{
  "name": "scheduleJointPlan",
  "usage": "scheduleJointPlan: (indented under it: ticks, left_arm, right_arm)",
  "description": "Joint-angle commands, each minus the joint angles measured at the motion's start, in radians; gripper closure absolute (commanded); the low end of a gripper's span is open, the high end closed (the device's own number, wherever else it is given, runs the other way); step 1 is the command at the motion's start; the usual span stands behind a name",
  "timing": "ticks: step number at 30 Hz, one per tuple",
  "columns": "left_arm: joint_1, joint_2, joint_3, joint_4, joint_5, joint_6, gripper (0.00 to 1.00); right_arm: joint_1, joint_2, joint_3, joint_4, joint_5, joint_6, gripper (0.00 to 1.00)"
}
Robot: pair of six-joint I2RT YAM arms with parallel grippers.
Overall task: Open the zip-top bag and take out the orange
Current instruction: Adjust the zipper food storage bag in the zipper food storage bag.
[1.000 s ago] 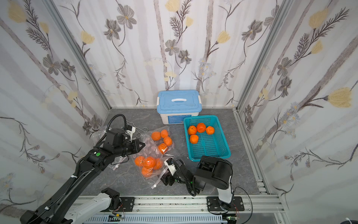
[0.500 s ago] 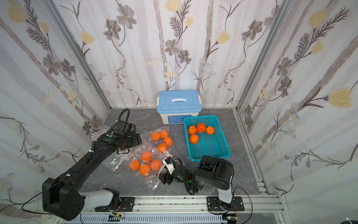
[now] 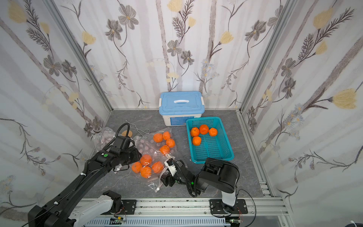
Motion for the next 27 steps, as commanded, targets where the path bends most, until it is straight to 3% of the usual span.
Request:
scheduleJointPlan:
  ticks: [1,6,16,23,27]
  left_arm:
    - [0.002,0.057,-0.014,0.114,-0.073,-0.031,0.80]
    - [0.020,0.151,-0.014,0.210,-0.244,-0.079,0.86]
    - [0.053,0.357,-0.106,0.471,-0.117,-0.126,0.93]
    - [0.062,0.447,-0.145,0.551,-0.063,-0.135,0.96]
    - [0.061,0.464,-0.156,0.563,-0.044,-0.134,0.96]
  right_arm:
    - [0.002,-0.016,0.005,-0.008,-0.009,-0.014,0.21]
    - [0.007,-0.045,0.000,-0.040,-0.016,-0.019,0.22]
    - [0.028,-0.095,0.033,-0.110,-0.036,-0.067,0.26]
    - [0.026,-0.106,0.102,-0.214,0.099,-0.116,0.32]
    - [0.026,-0.076,0.166,-0.306,0.127,-0.134,0.30]
